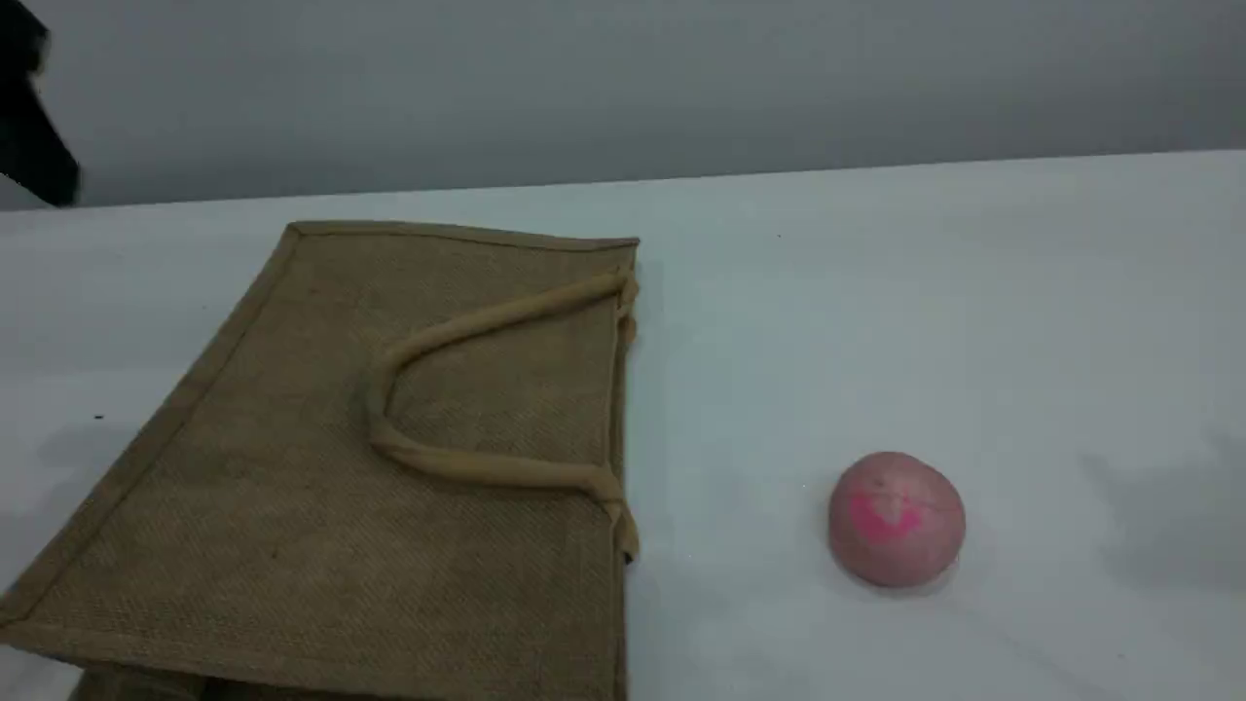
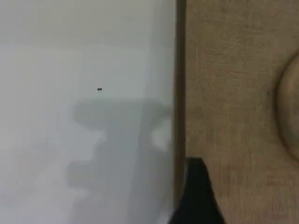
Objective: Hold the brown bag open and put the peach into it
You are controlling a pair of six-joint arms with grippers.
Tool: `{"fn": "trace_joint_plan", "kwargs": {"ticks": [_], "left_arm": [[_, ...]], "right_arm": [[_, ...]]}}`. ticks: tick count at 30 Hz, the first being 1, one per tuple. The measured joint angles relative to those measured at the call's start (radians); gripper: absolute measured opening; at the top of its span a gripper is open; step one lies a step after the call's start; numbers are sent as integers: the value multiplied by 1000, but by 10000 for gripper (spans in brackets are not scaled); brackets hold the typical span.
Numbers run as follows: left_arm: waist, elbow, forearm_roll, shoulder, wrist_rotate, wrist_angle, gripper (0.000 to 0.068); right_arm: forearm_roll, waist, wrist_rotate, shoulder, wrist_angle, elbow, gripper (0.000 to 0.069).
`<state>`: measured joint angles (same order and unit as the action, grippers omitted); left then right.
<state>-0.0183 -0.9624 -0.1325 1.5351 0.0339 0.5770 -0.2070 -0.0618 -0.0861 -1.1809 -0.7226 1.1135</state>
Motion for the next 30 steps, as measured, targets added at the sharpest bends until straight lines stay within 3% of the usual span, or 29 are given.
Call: {"fn": "trace_joint_plan", "kwargs": {"ticks": [7, 8, 16, 30], "left_arm": [[-68, -9, 1, 114, -27, -57, 461], [-112, -43, 1, 181, -52, -59, 461], [-192, -139, 2, 326, -102, -69, 461], [-216, -199, 2, 515, -177, -106, 461]], "right_arm": [[0, 0, -1, -10, 1, 0, 575], [0, 0, -1, -10, 1, 0, 575], [0, 0, -1, -9, -2, 0, 575], [2, 0, -1, -9, -4, 0, 575]]}}
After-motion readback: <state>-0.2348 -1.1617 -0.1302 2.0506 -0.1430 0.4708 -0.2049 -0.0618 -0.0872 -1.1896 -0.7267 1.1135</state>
